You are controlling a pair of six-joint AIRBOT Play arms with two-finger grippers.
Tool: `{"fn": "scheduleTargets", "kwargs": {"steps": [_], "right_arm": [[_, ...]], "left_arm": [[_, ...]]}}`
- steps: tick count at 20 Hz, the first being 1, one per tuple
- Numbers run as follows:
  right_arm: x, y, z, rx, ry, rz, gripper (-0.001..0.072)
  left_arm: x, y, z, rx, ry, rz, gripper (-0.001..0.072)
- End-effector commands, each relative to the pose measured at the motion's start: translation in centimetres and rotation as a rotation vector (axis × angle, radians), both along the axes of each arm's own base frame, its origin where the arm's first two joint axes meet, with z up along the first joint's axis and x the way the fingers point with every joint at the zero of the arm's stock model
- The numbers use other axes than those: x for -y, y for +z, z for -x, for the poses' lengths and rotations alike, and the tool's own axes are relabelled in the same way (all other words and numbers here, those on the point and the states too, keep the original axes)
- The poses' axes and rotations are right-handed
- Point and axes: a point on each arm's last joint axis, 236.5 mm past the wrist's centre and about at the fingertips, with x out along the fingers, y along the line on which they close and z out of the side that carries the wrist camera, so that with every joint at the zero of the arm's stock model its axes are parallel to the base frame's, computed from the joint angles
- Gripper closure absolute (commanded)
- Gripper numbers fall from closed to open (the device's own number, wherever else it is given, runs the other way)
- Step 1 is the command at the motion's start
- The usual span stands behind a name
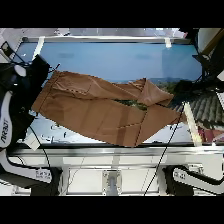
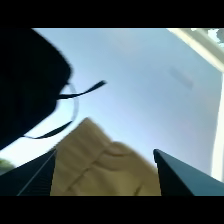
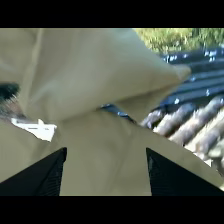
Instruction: Fold the clothes and pants, and hang the long-sleeved shirts on hangers.
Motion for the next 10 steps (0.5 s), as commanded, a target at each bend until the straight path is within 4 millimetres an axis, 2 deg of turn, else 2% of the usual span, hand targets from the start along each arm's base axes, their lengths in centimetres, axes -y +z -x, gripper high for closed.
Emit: {"fn": "scheduleTargets", "kwargs": {"steps": [1, 3, 4, 5, 6, 7, 8, 10], "right_arm": [[1.0, -1.0, 2.1, -0.072, 0.015, 0.070, 0.0162], [1.3, -0.3, 3.4, -0.090, 0.030, 0.099, 0.0162], [1.5, -0.1, 4.4, -0.096, 0.038, 0.114, 0.0162], [1.8, -0.2, 5.7, -0.107, 0.026, 0.109, 0.0161], [2.1, -0.9, 7.5, -0.129, 0.012, 0.103, 0.0161], [2.4, -2.0, 9.7, -0.153, -0.018, 0.090, 0.0161], [2.4, -3.1, 11.6, -0.170, -0.051, 0.068, 0.0161], [1.1, -4.5, 14.6, -0.175, -0.104, -0.012, 0.0160]], "left_arm": [[-7.0, -0.1, 7.8, -0.276, 0.069, -0.137, 0.0022], [-10.8, 0.0, 14.4, -0.429, 0.156, -0.154, 0.0023], [-11.6, -0.5, 17.3, -0.482, 0.191, -0.126, 0.0024], [-11.8, -1.7, 20.6, -0.542, 0.219, -0.092, 0.0041], [-11.6, -3.3, 23.3, -0.589, 0.237, -0.067, 0.0114], [-11.1, -5.3, 25.8, -0.619, 0.251, -0.047, 0.0153], [-10.6, -7.1, 27.3, -0.617, 0.260, -0.037, 0.0155], [-8.9, -9.8, 27.8, -0.564, 0.269, 0.047, 0.0156]]}}
